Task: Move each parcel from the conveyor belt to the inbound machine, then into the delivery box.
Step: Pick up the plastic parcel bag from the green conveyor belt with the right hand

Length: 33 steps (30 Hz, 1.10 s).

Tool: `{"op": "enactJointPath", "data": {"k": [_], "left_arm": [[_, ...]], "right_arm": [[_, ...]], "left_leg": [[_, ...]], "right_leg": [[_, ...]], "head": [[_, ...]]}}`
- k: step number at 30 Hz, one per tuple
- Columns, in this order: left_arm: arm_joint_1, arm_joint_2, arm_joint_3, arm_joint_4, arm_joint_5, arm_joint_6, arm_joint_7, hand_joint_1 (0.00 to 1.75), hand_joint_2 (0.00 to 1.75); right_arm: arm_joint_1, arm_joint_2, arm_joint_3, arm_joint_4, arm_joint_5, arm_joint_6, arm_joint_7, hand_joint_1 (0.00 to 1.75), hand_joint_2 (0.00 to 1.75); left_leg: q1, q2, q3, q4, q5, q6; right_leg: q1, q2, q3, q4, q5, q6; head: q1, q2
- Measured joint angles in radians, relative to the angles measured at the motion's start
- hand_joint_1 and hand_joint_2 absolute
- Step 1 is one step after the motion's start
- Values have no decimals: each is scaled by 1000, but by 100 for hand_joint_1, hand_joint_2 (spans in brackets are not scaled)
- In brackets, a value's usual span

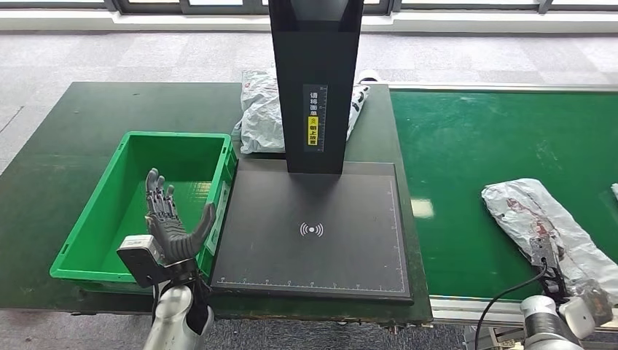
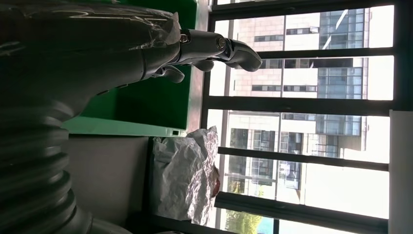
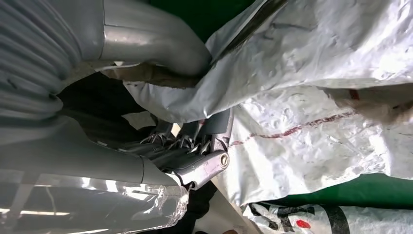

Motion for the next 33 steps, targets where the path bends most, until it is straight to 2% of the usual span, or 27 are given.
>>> {"op": "enactJointPath", "data": {"k": [6, 13, 15, 17, 20, 22, 24, 26, 29, 33], "left_arm": [[-1, 0, 0, 15, 0, 0, -2, 0, 175], [-2, 0, 0, 26, 0, -1, -6, 0, 175], [-2, 0, 0, 27, 0, 0, -7, 0, 175], [-1, 0, 0, 26, 1, 2, -9, 0, 175], [-1, 0, -1, 22, 0, 5, -12, 0, 175], [-3, 0, -1, 27, -10, 3, -15, 0, 175], [-5, 0, -1, 35, -20, -2, -17, 0, 175], [-6, 0, -1, 45, -23, -4, -17, 0, 175], [-8, 0, -1, 57, -23, -4, -18, 0, 175], [-10, 0, -1, 72, -34, -5, -19, 0, 175]], "right_arm": [[0, 0, 0, 0, 0, -2, -12, 175, 175], [-5, 1, 0, 0, 2, -22, -64, 175, 175], [-10, 6, 1, -2, -1, -44, -104, 175, 175], [-13, 26, 6, -20, -35, -69, -206, 175, 175], [6, 110, 53, -130, -168, -21, -445, 175, 175], [48, 194, 134, -263, -282, 67, -539, 175, 175], [107, 274, 253, -405, -379, 135, -559, 175, 175], [161, 332, 380, -524, -444, 166, -554, 175, 175], [211, 382, 524, -649, -488, 183, -550, 175, 175], [260, 428, 644, -758, -520, 230, -583, 175, 175]], "left_leg": [[0, 0, 0, 0, 0, 0], [0, 0, 0, 0, 0, 0], [0, 0, -1, 0, 0, 0], [0, 0, -1, 0, 0, 0], [1, 1, 1, 0, 1, -1], [2, 3, 2, -1, 1, -1], [3, 3, 2, -1, 1, -2], [3, 2, 2, -2, 2, -3], [3, 3, 2, -3, 2, -4], [3, 3, 2, -3, 1, -4]], "right_leg": [[0, 0, 0, 0, 0, 0], [0, 0, 0, 0, 0, 0], [0, 0, 1, 0, 0, 0], [0, 0, 1, 0, 0, 0], [2, 2, 1, 0, 0, -1], [3, 3, 1, 0, 0, -1], [3, 3, 0, 0, 0, -1], [4, 2, 0, 0, -1, -2], [3, 4, -1, 0, -1, -2], [2, 4, -1, 0, -1, -2]], "head": [[0, 0], [0, 0], [0, 0], [0, 0], [0, 0], [0, 0], [0, 0], [0, 0], [0, 0], [0, 0]]}}
